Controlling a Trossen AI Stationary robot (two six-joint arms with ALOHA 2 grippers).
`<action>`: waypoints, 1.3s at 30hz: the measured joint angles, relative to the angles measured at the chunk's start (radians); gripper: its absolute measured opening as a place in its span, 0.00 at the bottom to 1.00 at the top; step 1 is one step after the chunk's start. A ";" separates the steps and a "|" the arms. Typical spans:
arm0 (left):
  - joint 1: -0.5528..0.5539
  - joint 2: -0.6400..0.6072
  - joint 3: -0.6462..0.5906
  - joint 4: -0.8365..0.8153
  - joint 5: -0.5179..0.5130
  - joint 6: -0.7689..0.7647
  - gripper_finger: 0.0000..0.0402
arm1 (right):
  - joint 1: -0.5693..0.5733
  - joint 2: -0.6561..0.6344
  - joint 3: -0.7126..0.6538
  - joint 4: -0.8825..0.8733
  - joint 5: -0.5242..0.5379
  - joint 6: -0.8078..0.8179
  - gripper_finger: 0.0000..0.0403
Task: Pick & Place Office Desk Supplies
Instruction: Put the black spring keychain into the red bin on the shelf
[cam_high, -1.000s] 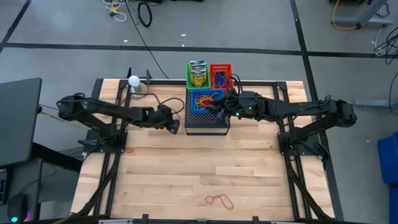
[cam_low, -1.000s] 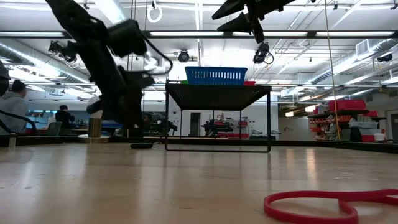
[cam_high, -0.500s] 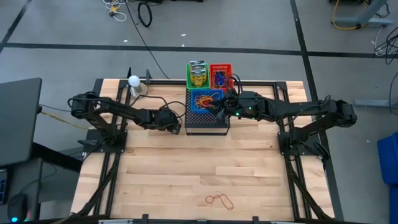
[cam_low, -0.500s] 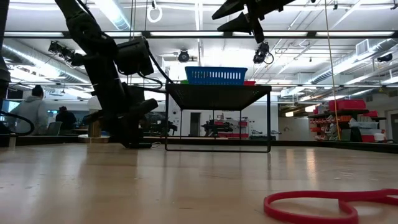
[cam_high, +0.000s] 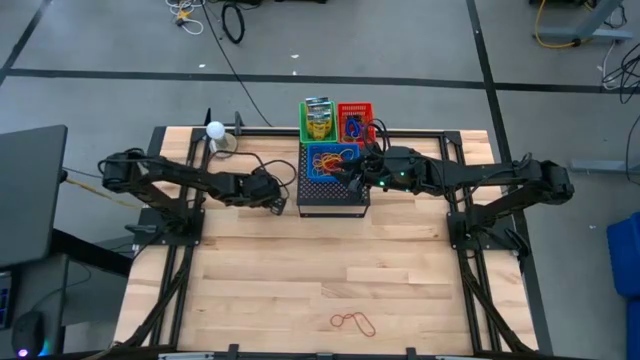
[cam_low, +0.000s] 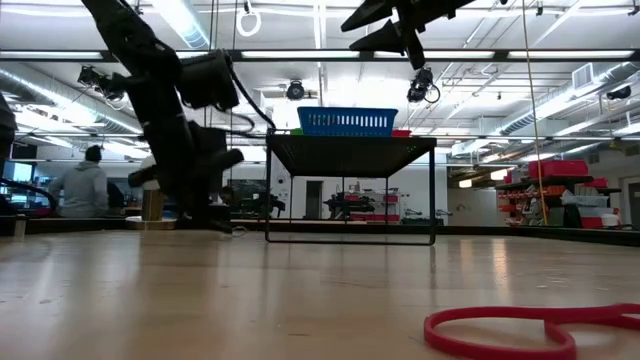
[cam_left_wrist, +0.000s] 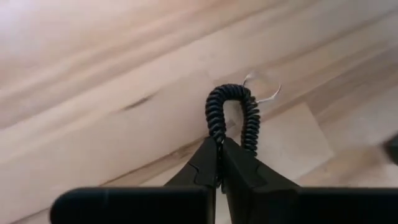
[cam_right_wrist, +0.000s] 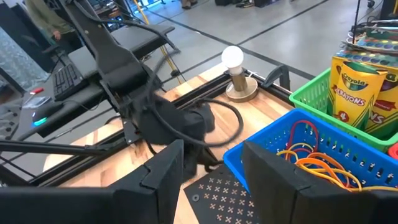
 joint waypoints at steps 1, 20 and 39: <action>-0.001 -0.024 0.001 -0.018 -0.006 0.006 0.03 | 0.000 0.000 0.000 -0.001 0.001 0.000 0.43; -0.173 -0.495 0.001 0.214 -0.263 0.201 0.03 | -0.003 0.000 0.000 0.018 0.001 0.161 0.43; -0.278 -0.391 0.002 0.744 -0.263 0.527 0.03 | -0.016 0.204 0.000 0.422 -0.125 0.380 0.61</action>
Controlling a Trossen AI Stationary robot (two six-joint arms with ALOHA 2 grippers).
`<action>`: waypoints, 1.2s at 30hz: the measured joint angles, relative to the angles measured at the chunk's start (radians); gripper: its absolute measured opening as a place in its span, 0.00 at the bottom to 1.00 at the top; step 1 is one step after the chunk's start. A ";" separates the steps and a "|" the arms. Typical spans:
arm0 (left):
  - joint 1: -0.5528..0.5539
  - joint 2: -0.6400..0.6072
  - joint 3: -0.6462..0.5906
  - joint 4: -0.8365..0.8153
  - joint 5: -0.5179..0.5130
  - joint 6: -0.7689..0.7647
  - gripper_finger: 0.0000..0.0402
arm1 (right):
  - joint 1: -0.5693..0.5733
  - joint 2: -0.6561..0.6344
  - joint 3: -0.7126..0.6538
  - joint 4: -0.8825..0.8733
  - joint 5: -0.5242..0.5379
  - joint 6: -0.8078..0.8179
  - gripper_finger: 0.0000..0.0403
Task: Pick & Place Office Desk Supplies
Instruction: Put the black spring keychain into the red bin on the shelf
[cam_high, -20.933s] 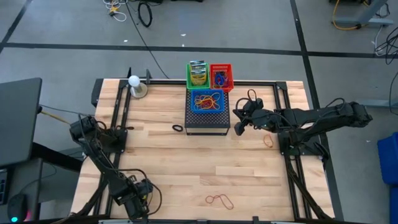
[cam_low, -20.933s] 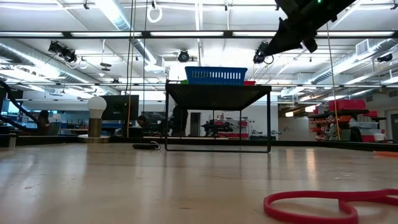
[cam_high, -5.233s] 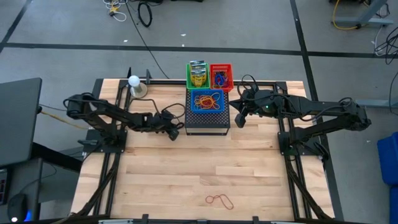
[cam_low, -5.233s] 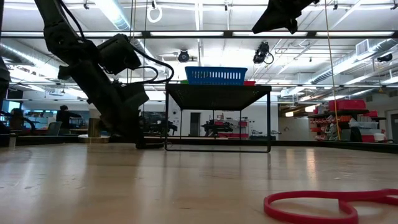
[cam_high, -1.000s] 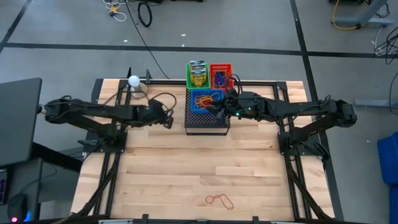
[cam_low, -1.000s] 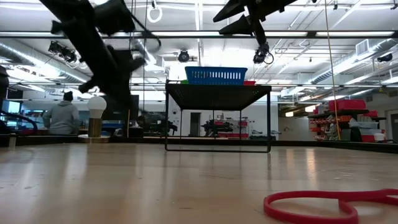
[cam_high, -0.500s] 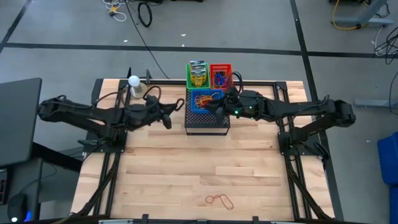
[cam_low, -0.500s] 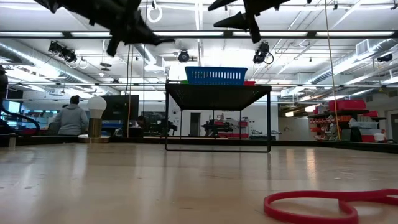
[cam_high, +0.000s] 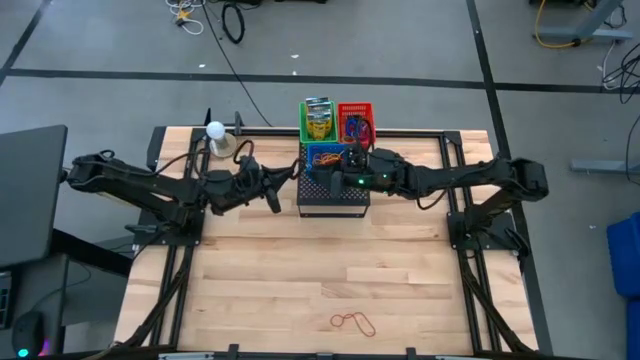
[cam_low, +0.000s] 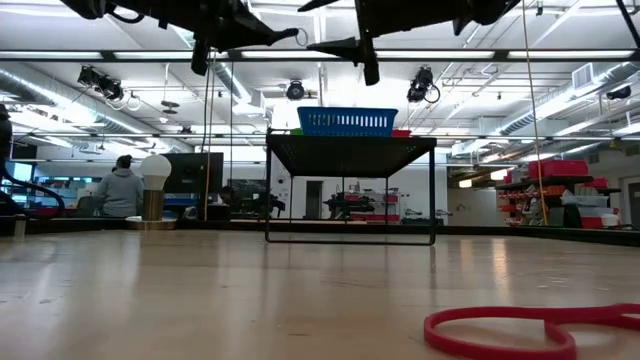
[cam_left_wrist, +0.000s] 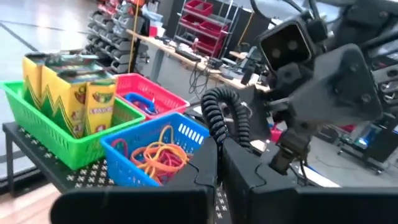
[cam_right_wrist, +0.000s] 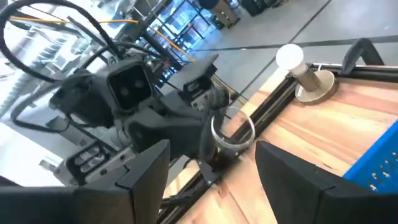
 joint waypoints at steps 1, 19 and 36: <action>-0.005 0.000 0.000 -0.001 0.000 -0.001 0.03 | -0.004 0.004 0.000 0.007 0.000 0.002 0.61; -0.023 0.084 0.051 0.022 0.026 0.050 0.03 | -0.054 0.058 0.006 0.089 -0.134 0.042 0.43; -0.023 0.023 0.051 -0.013 0.035 0.048 0.25 | -0.071 0.013 0.006 0.058 -0.157 -0.046 0.18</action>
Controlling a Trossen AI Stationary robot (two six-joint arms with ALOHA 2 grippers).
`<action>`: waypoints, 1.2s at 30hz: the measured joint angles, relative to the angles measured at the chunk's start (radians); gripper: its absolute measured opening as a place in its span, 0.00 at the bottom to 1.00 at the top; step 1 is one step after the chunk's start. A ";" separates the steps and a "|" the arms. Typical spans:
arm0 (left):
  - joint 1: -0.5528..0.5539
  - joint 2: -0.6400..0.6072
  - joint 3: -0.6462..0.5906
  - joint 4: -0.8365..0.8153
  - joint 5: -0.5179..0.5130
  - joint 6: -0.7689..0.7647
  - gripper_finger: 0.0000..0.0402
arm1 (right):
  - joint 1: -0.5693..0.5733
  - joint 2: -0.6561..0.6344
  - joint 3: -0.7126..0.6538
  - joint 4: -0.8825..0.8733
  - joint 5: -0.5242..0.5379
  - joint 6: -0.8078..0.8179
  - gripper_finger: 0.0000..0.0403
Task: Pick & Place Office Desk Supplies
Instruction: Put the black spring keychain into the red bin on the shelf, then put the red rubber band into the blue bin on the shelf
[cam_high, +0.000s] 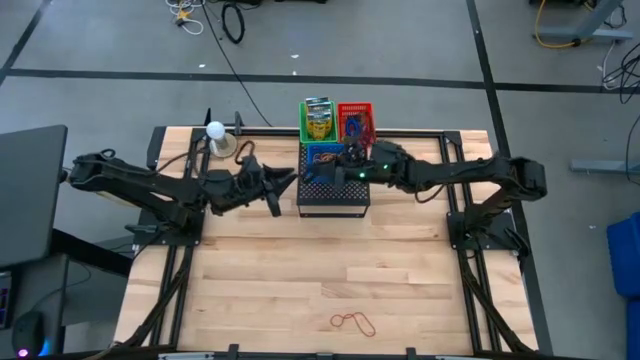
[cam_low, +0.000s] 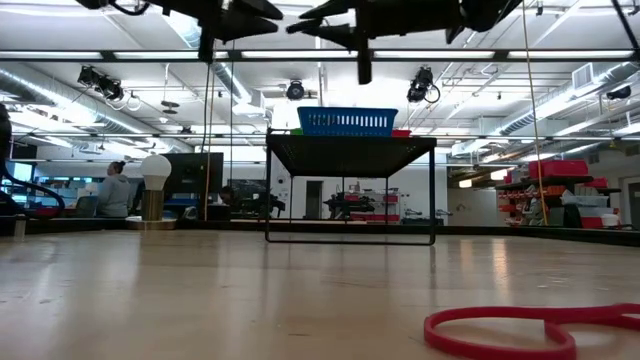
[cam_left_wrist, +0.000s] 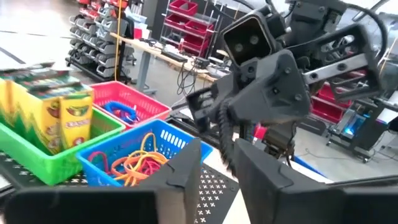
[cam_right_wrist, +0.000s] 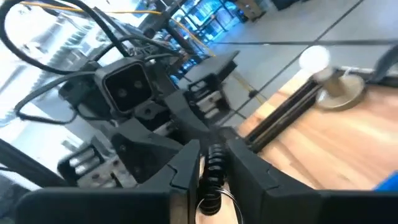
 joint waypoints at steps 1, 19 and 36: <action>0.000 -0.022 0.000 -0.020 -0.001 -0.002 0.27 | -0.010 -0.017 0.000 -0.020 0.001 -0.018 0.17; 0.020 -0.225 -0.173 -0.118 0.087 -0.089 0.03 | -0.517 -0.098 -0.001 -0.468 -0.005 -0.188 0.12; 0.021 -0.213 -0.206 -0.079 0.074 -0.095 0.02 | -0.508 -0.102 0.000 -0.495 0.131 -0.336 0.61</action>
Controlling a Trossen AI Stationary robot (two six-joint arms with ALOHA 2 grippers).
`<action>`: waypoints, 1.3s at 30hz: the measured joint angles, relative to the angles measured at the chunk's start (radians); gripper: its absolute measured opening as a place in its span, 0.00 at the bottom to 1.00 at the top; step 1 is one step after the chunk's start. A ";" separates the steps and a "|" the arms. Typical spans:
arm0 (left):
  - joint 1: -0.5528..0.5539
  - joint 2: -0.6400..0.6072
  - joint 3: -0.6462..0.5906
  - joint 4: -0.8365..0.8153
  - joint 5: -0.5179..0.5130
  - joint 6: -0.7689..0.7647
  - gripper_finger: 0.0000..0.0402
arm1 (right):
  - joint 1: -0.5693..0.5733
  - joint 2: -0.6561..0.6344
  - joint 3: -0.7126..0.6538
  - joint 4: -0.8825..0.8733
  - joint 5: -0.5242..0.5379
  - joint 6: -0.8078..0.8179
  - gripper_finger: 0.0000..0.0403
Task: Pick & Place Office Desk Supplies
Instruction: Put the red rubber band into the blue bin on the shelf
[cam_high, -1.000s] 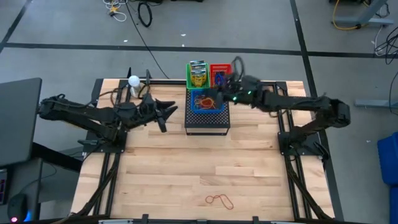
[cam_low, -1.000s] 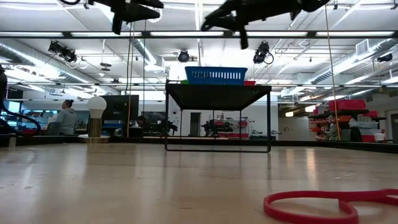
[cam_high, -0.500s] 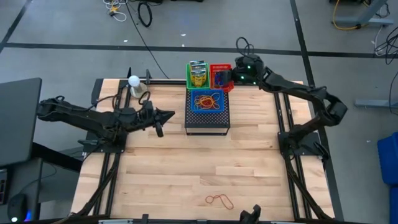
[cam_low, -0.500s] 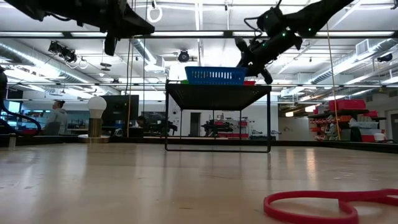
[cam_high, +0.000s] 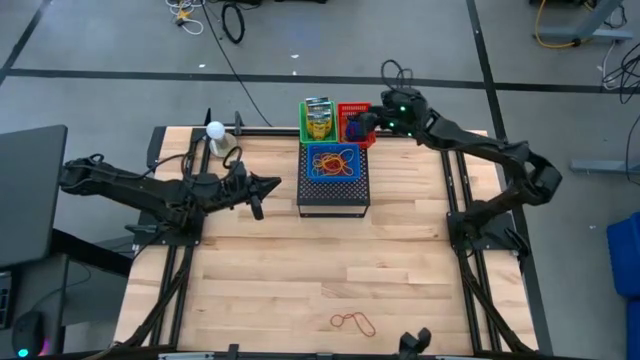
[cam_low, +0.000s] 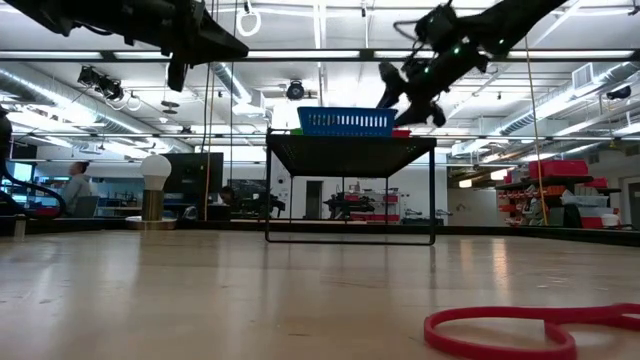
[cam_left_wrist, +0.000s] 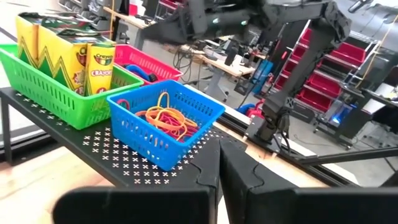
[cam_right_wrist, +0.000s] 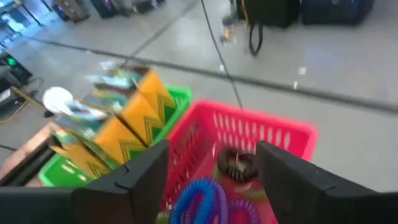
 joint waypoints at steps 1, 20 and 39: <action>0.000 0.000 0.000 0.000 -0.006 0.005 0.02 | 0.002 -0.020 0.000 0.003 0.006 -0.018 0.62; 0.062 0.046 -0.240 0.283 0.173 0.050 0.01 | 0.671 -0.347 -0.020 -0.620 0.295 0.000 0.05; 0.064 0.040 -0.295 0.306 0.212 0.188 0.05 | 1.183 0.309 0.364 -0.720 0.274 0.469 0.01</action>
